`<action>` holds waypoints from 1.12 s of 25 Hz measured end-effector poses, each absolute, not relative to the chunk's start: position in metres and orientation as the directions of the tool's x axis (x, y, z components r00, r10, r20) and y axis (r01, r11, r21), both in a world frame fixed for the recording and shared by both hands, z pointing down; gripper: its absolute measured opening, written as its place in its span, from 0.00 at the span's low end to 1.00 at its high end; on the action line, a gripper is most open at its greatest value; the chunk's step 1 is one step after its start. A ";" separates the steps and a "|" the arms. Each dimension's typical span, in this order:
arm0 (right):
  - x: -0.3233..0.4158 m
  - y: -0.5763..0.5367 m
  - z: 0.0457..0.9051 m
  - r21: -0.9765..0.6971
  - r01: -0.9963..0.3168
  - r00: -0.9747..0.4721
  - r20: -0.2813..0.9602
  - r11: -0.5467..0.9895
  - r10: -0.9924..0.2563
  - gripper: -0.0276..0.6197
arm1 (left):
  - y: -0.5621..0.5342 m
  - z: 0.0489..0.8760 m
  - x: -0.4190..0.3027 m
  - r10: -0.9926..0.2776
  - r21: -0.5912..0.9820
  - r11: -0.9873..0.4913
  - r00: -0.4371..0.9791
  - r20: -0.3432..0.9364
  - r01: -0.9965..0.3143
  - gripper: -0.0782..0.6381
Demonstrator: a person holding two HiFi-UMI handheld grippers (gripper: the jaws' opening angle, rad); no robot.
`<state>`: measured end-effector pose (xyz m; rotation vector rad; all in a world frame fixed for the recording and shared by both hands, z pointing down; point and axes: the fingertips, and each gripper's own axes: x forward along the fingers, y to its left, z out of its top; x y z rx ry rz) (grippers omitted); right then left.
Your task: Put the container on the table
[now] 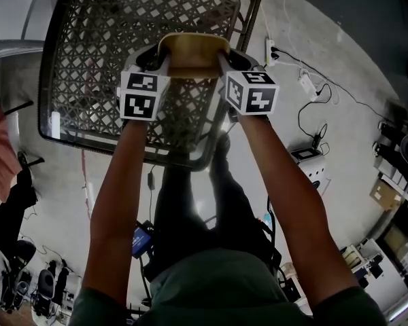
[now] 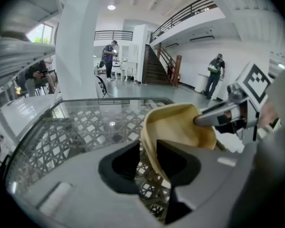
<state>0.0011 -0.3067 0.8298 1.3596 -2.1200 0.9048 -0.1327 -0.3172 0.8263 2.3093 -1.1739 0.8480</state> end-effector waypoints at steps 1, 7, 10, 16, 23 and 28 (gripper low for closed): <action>0.002 -0.308 0.831 -0.275 -0.915 -0.402 0.685 0.295 -0.608 0.14 | -0.318 0.825 -0.133 -0.575 0.084 -0.560 0.460 0.677 -0.824 0.27; 0.007 -0.314 0.838 -0.242 -0.920 -0.385 0.707 0.308 -0.593 0.15 | -0.320 0.811 -0.134 -0.581 0.077 -0.559 0.457 0.674 -0.825 0.30; 0.010 -0.315 0.833 -0.229 -0.922 -0.376 0.718 0.311 -0.586 0.20 | -0.321 0.802 -0.136 -0.587 0.073 -0.559 0.456 0.669 -0.826 0.30; 0.016 -0.312 0.810 -0.214 -0.920 -0.377 0.706 0.327 -0.600 0.21 | -0.316 0.765 -0.137 -0.608 0.065 -0.566 0.470 0.640 -0.822 0.30; 0.018 -0.311 0.725 -0.210 -0.913 -0.400 0.621 0.349 -0.674 0.20 | -0.308 0.679 -0.133 -0.662 0.034 -0.593 0.510 0.550 -0.805 0.27; 0.015 -0.297 0.638 -0.234 -0.891 -0.454 0.498 0.389 -0.739 0.14 | -0.289 0.602 -0.133 -0.703 0.016 -0.602 0.539 0.464 -0.798 0.24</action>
